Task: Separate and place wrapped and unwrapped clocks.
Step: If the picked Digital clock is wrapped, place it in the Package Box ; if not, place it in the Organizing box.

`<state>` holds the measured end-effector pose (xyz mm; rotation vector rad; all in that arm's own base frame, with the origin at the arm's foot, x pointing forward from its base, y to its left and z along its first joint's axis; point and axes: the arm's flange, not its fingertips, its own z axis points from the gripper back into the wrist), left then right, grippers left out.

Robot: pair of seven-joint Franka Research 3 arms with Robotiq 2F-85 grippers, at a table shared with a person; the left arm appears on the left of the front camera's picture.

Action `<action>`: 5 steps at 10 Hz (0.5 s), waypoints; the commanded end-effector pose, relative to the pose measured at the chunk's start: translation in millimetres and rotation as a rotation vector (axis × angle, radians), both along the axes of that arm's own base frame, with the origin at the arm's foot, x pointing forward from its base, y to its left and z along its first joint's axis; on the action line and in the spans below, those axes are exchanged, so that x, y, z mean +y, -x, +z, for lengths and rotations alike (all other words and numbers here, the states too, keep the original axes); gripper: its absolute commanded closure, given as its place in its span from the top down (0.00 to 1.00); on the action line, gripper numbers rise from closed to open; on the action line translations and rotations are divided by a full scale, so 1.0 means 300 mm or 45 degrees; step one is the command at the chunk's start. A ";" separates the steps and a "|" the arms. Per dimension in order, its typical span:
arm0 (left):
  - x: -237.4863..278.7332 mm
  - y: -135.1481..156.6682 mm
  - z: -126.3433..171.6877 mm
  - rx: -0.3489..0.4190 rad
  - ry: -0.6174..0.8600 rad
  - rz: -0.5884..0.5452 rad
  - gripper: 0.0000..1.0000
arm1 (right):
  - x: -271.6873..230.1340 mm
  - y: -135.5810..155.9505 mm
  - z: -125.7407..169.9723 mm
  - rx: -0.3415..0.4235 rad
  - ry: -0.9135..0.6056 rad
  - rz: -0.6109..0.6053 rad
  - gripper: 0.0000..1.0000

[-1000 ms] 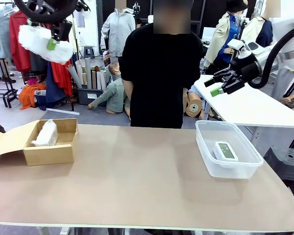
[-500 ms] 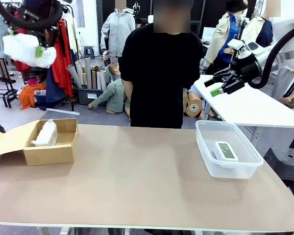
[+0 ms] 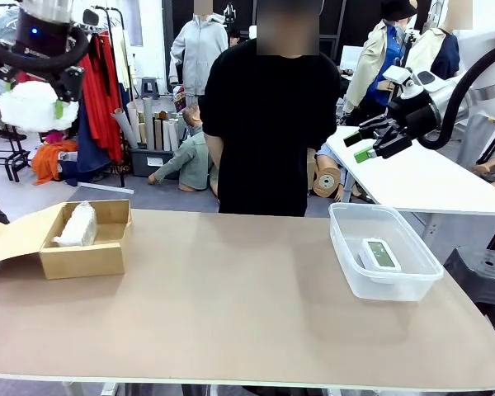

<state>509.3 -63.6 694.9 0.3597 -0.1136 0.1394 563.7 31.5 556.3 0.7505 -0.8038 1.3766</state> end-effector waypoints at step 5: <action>0.033 -0.008 -0.075 -0.063 0.077 0.164 0.00 | -0.001 0.003 0.006 -0.011 0.000 0.004 1.00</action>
